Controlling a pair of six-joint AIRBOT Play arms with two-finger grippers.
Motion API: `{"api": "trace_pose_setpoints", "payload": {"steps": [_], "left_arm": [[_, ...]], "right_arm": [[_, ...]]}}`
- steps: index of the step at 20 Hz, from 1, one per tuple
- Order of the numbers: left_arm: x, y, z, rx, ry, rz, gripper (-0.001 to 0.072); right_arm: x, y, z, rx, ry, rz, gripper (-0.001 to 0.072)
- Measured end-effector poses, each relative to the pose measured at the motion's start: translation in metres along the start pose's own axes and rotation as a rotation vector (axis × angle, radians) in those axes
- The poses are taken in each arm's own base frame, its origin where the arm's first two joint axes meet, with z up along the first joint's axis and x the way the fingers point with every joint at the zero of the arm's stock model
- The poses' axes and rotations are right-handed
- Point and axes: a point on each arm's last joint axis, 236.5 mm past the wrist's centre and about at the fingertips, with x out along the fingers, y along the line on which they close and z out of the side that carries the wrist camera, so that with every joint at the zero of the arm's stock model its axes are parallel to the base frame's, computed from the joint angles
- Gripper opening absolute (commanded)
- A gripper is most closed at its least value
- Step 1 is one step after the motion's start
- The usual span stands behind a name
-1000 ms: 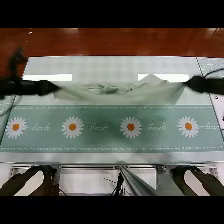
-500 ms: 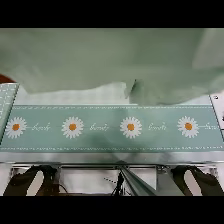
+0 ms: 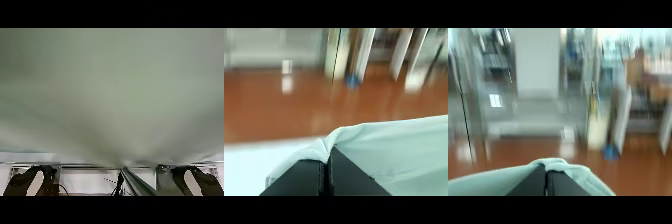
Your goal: Fold the shirts.
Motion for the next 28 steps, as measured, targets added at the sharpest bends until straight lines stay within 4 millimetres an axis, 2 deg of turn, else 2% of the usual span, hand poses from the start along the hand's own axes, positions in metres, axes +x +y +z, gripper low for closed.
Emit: {"api": "trace_pose_setpoints", "payload": {"steps": [2,4,6,9,13,14,17,20,23,26,28], "left_arm": [[0.024,0.018,-0.036,-0.045,0.171,0.021,0.0025],[0.055,0.037,-0.078,-0.106,0.344,0.028,0.0025],[0.093,0.06,-0.122,-0.164,0.496,0.031,0.0025],[0.158,0.102,-0.193,-0.251,0.673,0.052,0.0026],[0.245,0.135,-0.269,-0.356,0.796,0.021,0.0026],[0.266,0.14,-0.285,-0.379,0.808,0.013,0.0026],[0.32,0.146,-0.332,-0.45,0.833,-0.026,0.0026],[0.357,0.156,-0.364,-0.48,0.831,-0.033,0.0026],[0.388,0.171,-0.377,-0.493,0.784,-0.009,0.0026],[0.409,0.183,-0.378,-0.492,0.734,0.016,0.0027],[0.413,0.185,-0.379,-0.492,0.731,0.016,0.0027]], "right_arm": [[0.028,-0.012,-0.043,-0.004,0.195,-0.014,0.0017],[0.064,-0.024,-0.095,-0.005,0.416,-0.009,0.0017],[0.107,-0.034,-0.144,0.015,0.602,0.014,0.0017],[0.182,-0.049,-0.219,0.069,0.813,0.051,0.0017],[0.267,-0.046,-0.328,0.124,1.012,0.113,0.0018],[0.283,-0.043,-0.355,0.137,1.053,0.118,0.0017],[0.321,-0.027,-0.414,0.156,1.104,0.141,0.0017],[0.351,-0.009,-0.453,0.168,1.097,0.158,0.0018],[0.371,0.0,-0.478,0.188,1.083,0.154,0.0017],[0.376,0.003,-0.494,0.204,1.095,0.144,0.0017],[0.367,0.001,-0.502,0.194,1.144,0.132,0.0017]]}}
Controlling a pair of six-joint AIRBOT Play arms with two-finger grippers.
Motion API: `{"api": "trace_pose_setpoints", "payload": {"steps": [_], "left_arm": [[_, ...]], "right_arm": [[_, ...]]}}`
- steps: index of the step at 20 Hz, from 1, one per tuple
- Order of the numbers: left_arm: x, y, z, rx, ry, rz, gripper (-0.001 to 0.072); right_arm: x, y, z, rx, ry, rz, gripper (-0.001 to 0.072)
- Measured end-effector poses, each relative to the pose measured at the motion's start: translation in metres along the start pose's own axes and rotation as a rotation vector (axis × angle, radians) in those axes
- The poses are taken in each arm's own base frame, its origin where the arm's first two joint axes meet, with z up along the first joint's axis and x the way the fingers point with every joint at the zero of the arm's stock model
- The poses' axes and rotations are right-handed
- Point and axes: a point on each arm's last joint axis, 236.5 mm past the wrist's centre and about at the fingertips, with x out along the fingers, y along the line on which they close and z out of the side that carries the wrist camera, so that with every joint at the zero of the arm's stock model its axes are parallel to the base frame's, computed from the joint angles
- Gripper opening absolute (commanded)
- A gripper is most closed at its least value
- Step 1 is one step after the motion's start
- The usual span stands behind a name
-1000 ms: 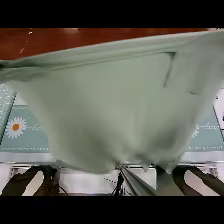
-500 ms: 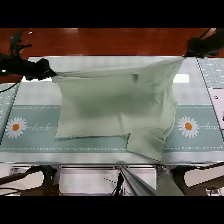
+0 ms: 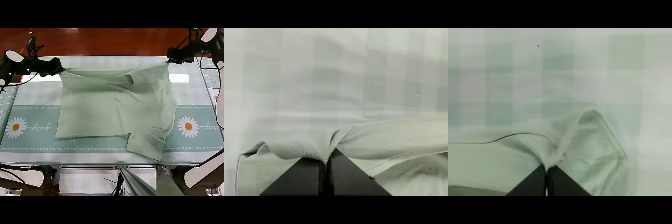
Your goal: Fold the shirts.
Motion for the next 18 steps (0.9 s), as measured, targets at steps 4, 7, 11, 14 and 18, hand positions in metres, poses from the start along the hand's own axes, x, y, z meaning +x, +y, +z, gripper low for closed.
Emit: {"api": "trace_pose_setpoints", "payload": {"steps": [4,7,11,14,18], "left_arm": [[0.0,-0.005,-0.03,0.007,0.134,-0.027,0.0026],[-0.004,0.0,-0.056,0.024,0.25,-0.009,0.0027],[-0.009,0.009,-0.072,0.023,0.324,0.032,0.0529],[-0.016,0.012,-0.079,0.01,0.367,0.04,0.0594],[-0.05,0.023,-0.098,-0.022,0.489,0.047,0.0594]], "right_arm": [[-0.009,-0.012,-0.043,-0.014,0.183,-0.058,0.0017],[-0.017,-0.016,-0.072,-0.014,0.308,-0.074,0.0017],[-0.022,-0.016,-0.087,0.002,0.376,-0.082,0.0359],[-0.028,-0.014,-0.099,-0.022,0.429,-0.066,0.0361],[-0.049,-0.041,-0.12,-0.054,0.517,-0.165,0.0338]]}}
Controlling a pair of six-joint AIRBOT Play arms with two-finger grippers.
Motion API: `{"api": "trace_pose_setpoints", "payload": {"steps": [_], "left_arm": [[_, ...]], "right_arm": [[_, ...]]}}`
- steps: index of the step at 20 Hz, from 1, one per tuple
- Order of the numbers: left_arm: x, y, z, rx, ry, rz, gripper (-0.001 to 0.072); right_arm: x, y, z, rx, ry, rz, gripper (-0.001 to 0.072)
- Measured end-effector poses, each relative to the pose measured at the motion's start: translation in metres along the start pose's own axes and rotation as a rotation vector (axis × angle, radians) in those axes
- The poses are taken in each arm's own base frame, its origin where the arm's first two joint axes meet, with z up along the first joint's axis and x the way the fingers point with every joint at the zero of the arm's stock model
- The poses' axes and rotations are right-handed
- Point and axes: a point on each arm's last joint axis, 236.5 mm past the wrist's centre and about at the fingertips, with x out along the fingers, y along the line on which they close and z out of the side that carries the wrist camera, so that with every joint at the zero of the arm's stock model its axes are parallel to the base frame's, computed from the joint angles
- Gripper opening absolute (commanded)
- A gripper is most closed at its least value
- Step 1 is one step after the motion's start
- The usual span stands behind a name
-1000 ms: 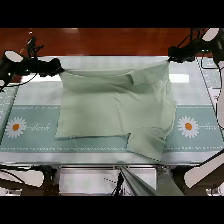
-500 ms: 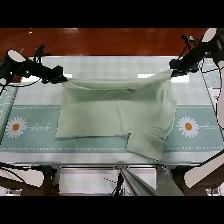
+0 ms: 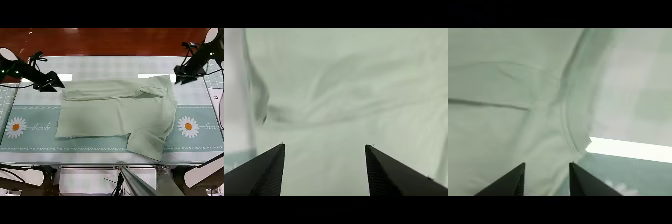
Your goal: Fold the shirts.
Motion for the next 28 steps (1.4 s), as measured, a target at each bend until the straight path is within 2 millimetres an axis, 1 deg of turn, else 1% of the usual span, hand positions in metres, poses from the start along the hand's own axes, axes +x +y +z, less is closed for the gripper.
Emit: {"api": "trace_pose_setpoints", "payload": {"steps": [2,4,5,7,9,11,14,18,20,22,23,24,25,26,28], "left_arm": [[-0.012,0.013,-0.024,-0.034,0.051,0.009,0.0594],[-0.02,0.027,-0.051,-0.069,0.073,0.011,0.0594],[-0.02,0.034,-0.066,-0.089,0.085,0.015,0.0617],[-0.015,0.045,-0.096,-0.133,0.099,0.005,0.0623],[-0.003,0.051,-0.122,-0.16,0.125,-0.009,0.0623],[0.01,0.054,-0.146,-0.178,0.17,-0.025,0.0623],[0.026,0.058,-0.165,-0.199,0.194,-0.032,0.0623],[0.04,0.064,-0.172,-0.214,0.189,-0.025,0.0623],[0.048,0.063,-0.176,-0.215,0.205,-0.028,0.0623],[0.056,0.053,-0.182,-0.216,0.246,-0.058,0.0622],[0.062,0.046,-0.184,-0.214,0.267,-0.077,0.061],[0.067,0.04,-0.186,-0.211,0.289,-0.093,0.0536],[0.074,0.035,-0.187,-0.204,0.305,-0.098,0.0256],[0.082,0.034,-0.185,-0.196,0.302,-0.093,0.0035],[0.092,0.026,-0.185,-0.183,0.313,-0.102,0.0027]], "right_arm": [[-0.003,-0.018,-0.024,0.021,0.039,-0.055,0.0347],[-0.002,-0.032,-0.053,0.049,0.06,-0.073,0.0475],[0.002,-0.037,-0.066,0.062,0.047,-0.066,0.0483],[0.011,-0.033,-0.089,0.074,0.014,0.007,0.0482],[0.019,-0.019,-0.1,0.079,-0.051,0.103,0.0476],[0.02,-0.008,-0.108,0.088,-0.112,0.162,0.0471],[0.016,0.001,-0.112,0.09,-0.189,0.2,0.0471],[0.002,0.006,-0.113,0.087,-0.27,0.209,0.0469],[-0.004,0.007,-0.114,0.084,-0.294,0.206,0.0469],[-0.01,0.009,-0.115,0.083,-0.318,0.206,0.0469],[-0.013,0.009,-0.115,0.082,-0.329,0.204,0.0469],[-0.016,0.01,-0.116,0.08,-0.338,0.202,0.0469],[-0.019,0.01,-0.117,0.08,-0.347,0.2,0.047],[-0.022,0.011,-0.118,0.081,-0.355,0.198,0.0472],[-0.024,0.007,-0.125,0.076,-0.346,0.174,0.0475]]}}
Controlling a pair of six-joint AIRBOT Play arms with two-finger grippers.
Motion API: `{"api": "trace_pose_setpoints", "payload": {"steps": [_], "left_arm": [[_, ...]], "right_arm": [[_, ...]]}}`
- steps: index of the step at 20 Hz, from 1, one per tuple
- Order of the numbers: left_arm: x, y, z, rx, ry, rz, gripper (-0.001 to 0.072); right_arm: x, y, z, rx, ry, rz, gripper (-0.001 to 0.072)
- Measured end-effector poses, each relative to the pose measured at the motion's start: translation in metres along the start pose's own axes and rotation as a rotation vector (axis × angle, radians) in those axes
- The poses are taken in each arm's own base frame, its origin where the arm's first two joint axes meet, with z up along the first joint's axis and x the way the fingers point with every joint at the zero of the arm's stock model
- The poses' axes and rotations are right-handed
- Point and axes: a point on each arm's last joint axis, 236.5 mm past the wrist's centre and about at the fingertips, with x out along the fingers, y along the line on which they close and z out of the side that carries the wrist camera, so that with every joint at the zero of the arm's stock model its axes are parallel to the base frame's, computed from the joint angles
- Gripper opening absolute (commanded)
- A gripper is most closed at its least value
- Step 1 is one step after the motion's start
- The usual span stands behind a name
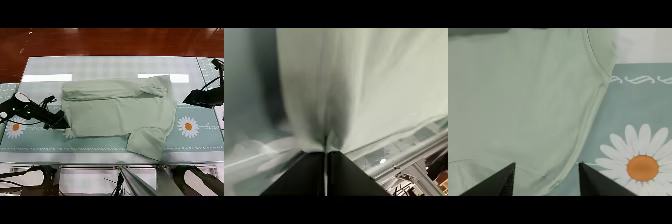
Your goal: Fold the shirts.
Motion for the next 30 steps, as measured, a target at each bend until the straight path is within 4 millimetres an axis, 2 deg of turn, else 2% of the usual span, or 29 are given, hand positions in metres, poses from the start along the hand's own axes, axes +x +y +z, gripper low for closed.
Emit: {"api": "trace_pose_setpoints", "payload": {"steps": [4,6,8,11,17,20,21,22,23,24,27,28,30], "left_arm": [[0.007,-0.005,0.0,0.012,0.014,-0.006,0.0026],[0.008,-0.006,0.0,0.024,0.016,-0.008,0.0026],[0.008,-0.006,0.0,0.036,0.017,-0.009,0.0026],[0.009,-0.007,0.0,0.049,0.017,-0.009,0.0027],[0.009,-0.007,0.0,0.054,0.015,-0.012,0.0027],[0.008,-0.008,0.001,0.056,0.012,-0.013,0.0027],[0.008,-0.008,0.002,0.058,0.01,-0.013,0.0027],[0.007,-0.009,0.003,0.06,0.007,-0.013,0.0026],[0.005,-0.01,0.005,0.064,0.002,-0.012,0.0027],[0.003,-0.011,0.008,0.07,-0.008,-0.011,0.0026],[-0.014,-0.014,0.038,0.108,-0.114,0.017,0.0026],[-0.025,-0.016,0.049,0.132,-0.156,0.037,0.0026],[-0.054,-0.037,0.067,0.183,-0.234,0.021,0.0026]], "right_arm": [[0.003,-0.033,-0.04,0.04,0.087,-0.1,0.0477],[0.015,-0.041,-0.073,0.111,0.143,-0.089,0.0557],[0.034,-0.032,-0.103,0.166,0.188,-0.018,0.056],[0.06,-0.012,-0.134,0.229,0.23,0.096,0.0558],[0.091,0.015,-0.16,0.333,0.241,0.224,0.0555],[0.106,0.024,-0.158,0.388,0.198,0.261,0.0554],[0.111,0.028,-0.157,0.392,0.183,0.267,0.0503],[0.115,0.032,-0.156,0.39,0.176,0.271,0.0327],[0.12,0.035,-0.154,0.387,0.162,0.263,0.0085],[0.124,0.04,-0.151,0.387,0.148,0.259,0.0019],[0.12,0.055,-0.129,0.352,0.096,0.273,0.0018],[0.113,0.058,-0.115,0.324,0.067,0.276,0.0017],[0.089,0.061,-0.078,0.241,-0.014,0.266,0.0016]]}}
